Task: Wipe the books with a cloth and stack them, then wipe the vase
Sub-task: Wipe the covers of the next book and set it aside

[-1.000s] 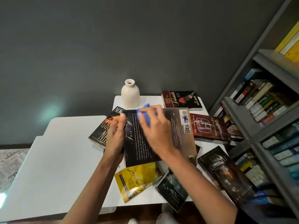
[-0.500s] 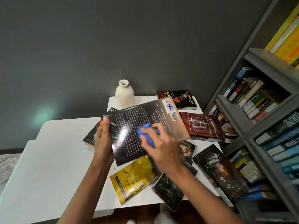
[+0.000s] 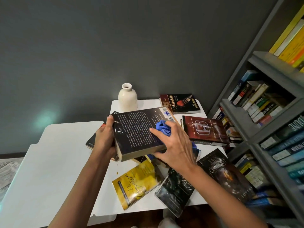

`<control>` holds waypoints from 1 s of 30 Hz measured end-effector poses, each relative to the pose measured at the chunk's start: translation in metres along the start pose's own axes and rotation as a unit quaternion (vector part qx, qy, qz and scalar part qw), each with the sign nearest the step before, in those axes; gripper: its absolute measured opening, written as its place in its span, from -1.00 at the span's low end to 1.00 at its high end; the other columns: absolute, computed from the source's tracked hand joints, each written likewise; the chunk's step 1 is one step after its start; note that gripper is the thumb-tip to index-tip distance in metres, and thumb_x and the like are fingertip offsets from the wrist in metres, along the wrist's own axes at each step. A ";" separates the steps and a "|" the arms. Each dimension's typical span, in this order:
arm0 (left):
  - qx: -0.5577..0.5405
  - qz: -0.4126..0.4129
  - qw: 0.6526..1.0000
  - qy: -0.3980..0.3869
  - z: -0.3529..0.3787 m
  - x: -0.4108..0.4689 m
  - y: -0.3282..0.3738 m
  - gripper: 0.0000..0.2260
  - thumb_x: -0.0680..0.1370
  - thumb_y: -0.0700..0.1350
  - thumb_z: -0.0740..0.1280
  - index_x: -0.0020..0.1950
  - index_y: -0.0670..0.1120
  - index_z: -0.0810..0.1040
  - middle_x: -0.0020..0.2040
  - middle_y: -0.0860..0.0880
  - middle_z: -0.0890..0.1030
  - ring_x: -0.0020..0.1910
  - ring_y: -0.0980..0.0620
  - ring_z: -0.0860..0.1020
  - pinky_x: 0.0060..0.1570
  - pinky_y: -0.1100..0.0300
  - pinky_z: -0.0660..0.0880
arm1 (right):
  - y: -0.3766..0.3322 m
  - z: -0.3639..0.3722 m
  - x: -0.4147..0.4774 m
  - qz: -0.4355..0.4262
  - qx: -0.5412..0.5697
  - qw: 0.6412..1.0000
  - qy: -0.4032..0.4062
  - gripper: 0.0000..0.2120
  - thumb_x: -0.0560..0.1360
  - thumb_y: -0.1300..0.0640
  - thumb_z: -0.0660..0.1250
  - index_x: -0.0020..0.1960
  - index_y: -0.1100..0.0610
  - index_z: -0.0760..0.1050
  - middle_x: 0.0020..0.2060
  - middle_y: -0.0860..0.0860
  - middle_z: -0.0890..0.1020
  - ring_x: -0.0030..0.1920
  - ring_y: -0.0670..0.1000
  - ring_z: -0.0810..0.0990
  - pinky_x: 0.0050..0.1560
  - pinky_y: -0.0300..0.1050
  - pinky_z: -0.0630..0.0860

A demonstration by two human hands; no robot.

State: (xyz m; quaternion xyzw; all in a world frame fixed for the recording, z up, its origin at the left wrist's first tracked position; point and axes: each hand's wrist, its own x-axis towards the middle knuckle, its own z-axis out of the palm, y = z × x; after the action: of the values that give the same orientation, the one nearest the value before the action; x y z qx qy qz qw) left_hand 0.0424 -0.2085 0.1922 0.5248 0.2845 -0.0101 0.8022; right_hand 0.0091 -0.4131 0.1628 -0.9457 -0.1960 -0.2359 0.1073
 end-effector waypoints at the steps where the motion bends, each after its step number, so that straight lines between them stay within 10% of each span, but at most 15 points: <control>1: -0.011 -0.020 1.000 0.001 0.000 0.000 0.000 -0.74 0.63 0.02 0.23 0.03 -0.19 0.47 -0.28 -0.10 0.62 -0.52 0.09 0.61 -0.60 0.25 0.49 | 0.003 0.000 0.005 -0.010 0.000 1.000 0.007 -0.28 0.15 -0.14 0.59 0.27 -0.01 0.54 0.17 0.11 0.43 0.12 0.10 0.50 0.00 0.03 0.58; 6: -0.028 -0.124 0.991 -0.031 -0.007 0.006 -0.002 -0.79 0.63 0.02 0.22 0.01 -0.11 0.47 -0.44 -0.06 0.57 -0.63 0.10 0.51 -0.66 0.33 0.41 | 0.027 -0.021 0.040 -0.079 0.042 0.992 -0.085 -0.43 0.21 -0.21 0.47 0.17 -0.02 0.59 0.13 0.05 0.49 0.01 0.01 0.50 -0.10 -0.08 0.49; 10: 0.169 -0.112 0.972 -0.121 -0.021 0.003 0.004 -0.52 0.64 0.20 0.04 -0.17 -0.16 0.47 -0.48 -0.08 0.56 -0.64 0.13 0.40 -0.62 0.40 0.28 | 0.049 -0.037 0.066 -0.013 0.107 0.964 -0.245 -0.57 0.31 -0.22 0.46 0.10 -0.06 0.61 0.11 -0.13 0.39 0.01 -0.12 0.42 -0.04 -0.06 0.46; 15: 0.398 0.085 0.898 -0.167 -0.029 0.009 0.007 -0.42 0.47 0.47 0.06 0.15 0.02 0.43 0.01 -0.06 0.53 -0.12 0.06 0.53 -0.20 0.20 0.46 | 0.073 -0.046 0.075 0.019 0.232 0.906 -0.354 -0.78 0.35 -0.08 0.52 -0.05 -0.04 0.63 0.05 -0.13 0.39 0.07 -0.14 0.42 0.08 -0.05 0.40; 18: 0.535 0.193 0.784 -0.247 -0.033 0.023 0.000 -0.22 0.15 0.59 0.27 0.24 0.20 0.42 0.21 0.02 0.43 0.19 -0.02 0.44 0.16 0.01 0.48 | 0.079 -0.052 0.074 0.028 0.273 0.891 -0.363 -0.84 0.35 -0.04 0.53 -0.25 -0.20 0.55 0.05 -0.15 0.40 0.07 -0.17 0.43 0.02 -0.15 0.32; 20: 0.568 0.265 0.734 -0.262 -0.030 0.028 -0.004 -0.10 0.09 0.55 0.36 0.32 0.11 0.41 0.18 0.06 0.43 0.16 0.04 0.40 0.12 0.07 0.47 | 0.080 -0.057 0.073 0.020 0.290 0.887 -0.358 -0.82 0.35 -0.02 0.54 -0.26 -0.23 0.55 0.07 -0.14 0.40 0.09 -0.16 0.43 0.04 -0.14 0.34; 25: 0.437 0.397 0.747 -0.306 -0.023 0.017 -0.008 -0.44 0.30 0.34 0.45 0.11 -0.01 0.55 -0.06 0.26 0.57 -0.10 0.21 0.55 -0.18 0.36 0.49 | 0.075 -0.068 0.064 0.044 0.350 0.859 -0.371 -0.80 0.28 0.04 0.59 -0.16 -0.13 0.62 0.08 -0.10 0.43 0.10 -0.15 0.47 0.14 -0.14 0.40; 30: 0.494 0.648 0.553 -0.173 -0.021 -0.007 -0.027 -0.68 0.44 0.04 0.34 0.13 -0.07 0.48 -0.09 -0.02 0.61 -0.16 0.01 0.47 -0.29 0.12 0.52 | 0.075 -0.084 0.059 0.066 0.392 0.853 -0.338 -0.53 0.17 -0.04 0.60 0.05 -0.09 0.58 0.06 -0.24 0.51 0.14 -0.20 0.49 0.17 -0.29 0.41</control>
State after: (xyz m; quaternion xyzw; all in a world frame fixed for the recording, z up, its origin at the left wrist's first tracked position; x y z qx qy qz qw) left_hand 0.0189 -0.2050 0.1674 0.8694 -0.3265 0.2824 0.2404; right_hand 0.0545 -0.4870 0.2557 -0.8575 -0.2334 0.2025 0.4114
